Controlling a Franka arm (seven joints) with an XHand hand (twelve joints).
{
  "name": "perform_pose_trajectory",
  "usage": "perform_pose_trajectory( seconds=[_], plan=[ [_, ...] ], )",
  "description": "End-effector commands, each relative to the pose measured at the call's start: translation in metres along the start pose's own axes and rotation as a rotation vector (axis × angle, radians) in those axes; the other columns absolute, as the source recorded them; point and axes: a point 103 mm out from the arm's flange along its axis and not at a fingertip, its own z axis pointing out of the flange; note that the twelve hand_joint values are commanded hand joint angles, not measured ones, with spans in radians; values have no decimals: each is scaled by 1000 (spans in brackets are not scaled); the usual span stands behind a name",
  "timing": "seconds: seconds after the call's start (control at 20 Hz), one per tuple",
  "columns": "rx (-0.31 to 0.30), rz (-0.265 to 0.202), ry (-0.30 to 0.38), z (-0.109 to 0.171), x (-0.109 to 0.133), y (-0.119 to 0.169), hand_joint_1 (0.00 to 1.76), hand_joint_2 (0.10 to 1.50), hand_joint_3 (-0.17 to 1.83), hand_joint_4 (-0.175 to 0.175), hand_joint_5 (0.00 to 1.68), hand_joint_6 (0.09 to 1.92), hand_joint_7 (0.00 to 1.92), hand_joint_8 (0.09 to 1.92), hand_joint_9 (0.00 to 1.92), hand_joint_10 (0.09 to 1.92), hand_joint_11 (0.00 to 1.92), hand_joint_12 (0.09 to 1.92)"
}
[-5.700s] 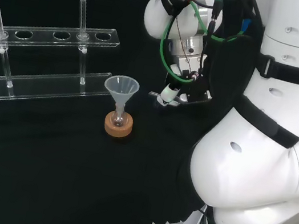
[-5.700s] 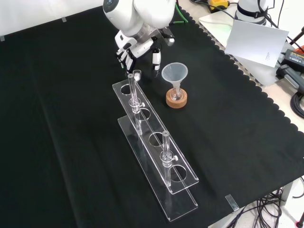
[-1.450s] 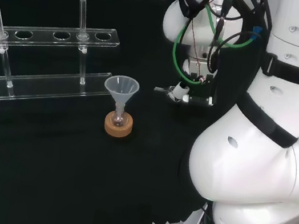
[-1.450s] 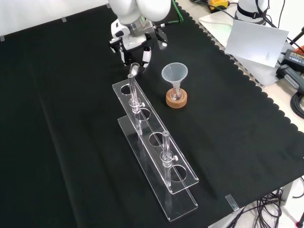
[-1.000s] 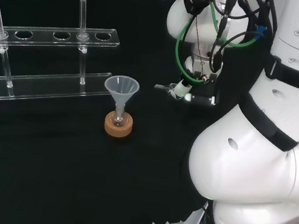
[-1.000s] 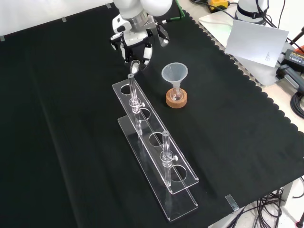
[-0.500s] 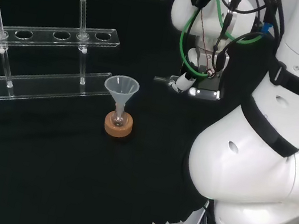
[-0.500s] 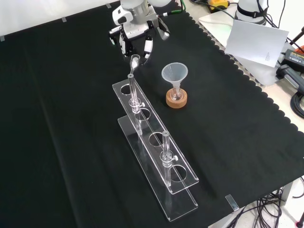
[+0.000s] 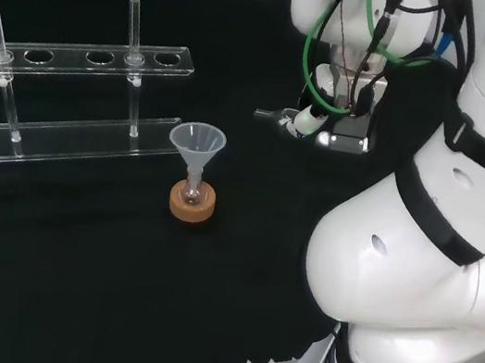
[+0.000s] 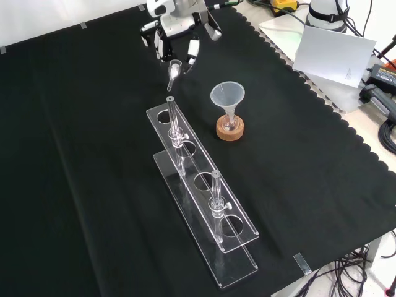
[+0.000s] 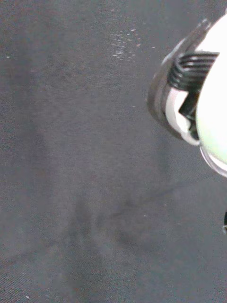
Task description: Pick up the weighing funnel.
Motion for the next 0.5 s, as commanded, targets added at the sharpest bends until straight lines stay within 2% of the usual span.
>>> perform_pose_trajectory(
  seconds=[0.05, 0.5],
  plan=[
    [-44, -15, 0, -32, -5, -11, 1150, 633, 566, 175, 1542, 87, 1627, 87, 1076, 193, 0, 1498],
    [-87, -40, 18, -74, 7, -24, 1149, 634, 566, 175, 1544, 87, 1626, 87, 1064, 186, 0, 1487]
  ],
)
